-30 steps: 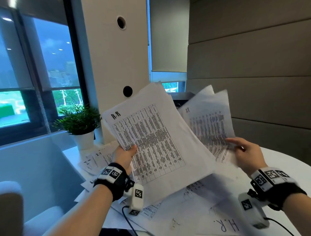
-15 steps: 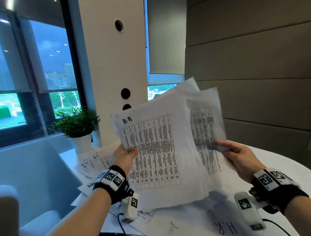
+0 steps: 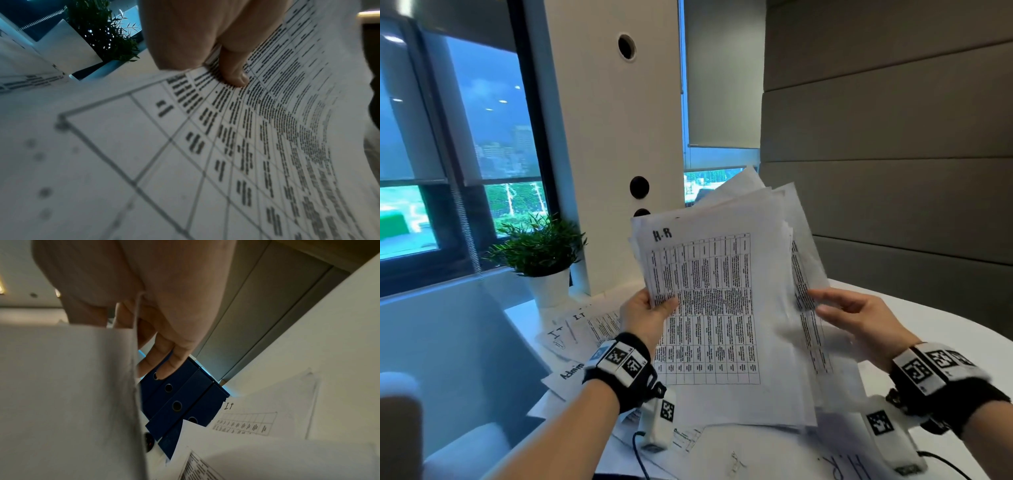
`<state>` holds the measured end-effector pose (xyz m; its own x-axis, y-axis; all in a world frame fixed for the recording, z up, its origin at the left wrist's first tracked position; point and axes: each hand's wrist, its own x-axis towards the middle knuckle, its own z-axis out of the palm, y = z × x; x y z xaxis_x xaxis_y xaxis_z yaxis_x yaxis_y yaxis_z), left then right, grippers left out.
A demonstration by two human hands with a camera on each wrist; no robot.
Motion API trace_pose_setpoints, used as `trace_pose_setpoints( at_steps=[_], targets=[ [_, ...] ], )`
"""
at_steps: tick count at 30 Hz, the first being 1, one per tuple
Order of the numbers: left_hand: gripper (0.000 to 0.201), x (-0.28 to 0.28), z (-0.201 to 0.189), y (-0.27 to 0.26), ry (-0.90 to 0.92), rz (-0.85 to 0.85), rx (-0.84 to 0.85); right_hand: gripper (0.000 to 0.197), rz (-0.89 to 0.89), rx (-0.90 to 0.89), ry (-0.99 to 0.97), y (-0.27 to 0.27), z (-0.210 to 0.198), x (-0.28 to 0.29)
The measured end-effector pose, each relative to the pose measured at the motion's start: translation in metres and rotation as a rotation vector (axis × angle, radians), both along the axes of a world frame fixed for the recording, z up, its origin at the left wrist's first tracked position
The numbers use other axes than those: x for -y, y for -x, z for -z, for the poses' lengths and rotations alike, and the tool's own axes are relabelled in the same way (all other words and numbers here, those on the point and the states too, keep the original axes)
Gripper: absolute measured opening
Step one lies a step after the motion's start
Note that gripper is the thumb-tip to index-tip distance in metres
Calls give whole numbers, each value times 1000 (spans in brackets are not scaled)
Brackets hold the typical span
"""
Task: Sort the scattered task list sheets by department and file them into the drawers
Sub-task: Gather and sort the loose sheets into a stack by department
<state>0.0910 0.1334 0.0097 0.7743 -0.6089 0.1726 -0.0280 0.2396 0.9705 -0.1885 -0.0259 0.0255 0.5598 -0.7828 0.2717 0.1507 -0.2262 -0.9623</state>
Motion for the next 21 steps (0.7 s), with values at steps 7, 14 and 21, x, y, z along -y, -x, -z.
trace_pose_setpoints(
  at_steps=[7, 14, 21],
  targets=[
    [19, 3, 2, 4, 2, -3, -43, 28, 197, 45, 41, -13, 4, 1],
    [22, -6, 10, -5, -10, -62, -66, 29, 178, 197, -124, -6, 10, 9],
    [22, -1, 12, -6, -78, -33, -73, 36, 122, 116, -101, -18, 12, 3]
  ],
)
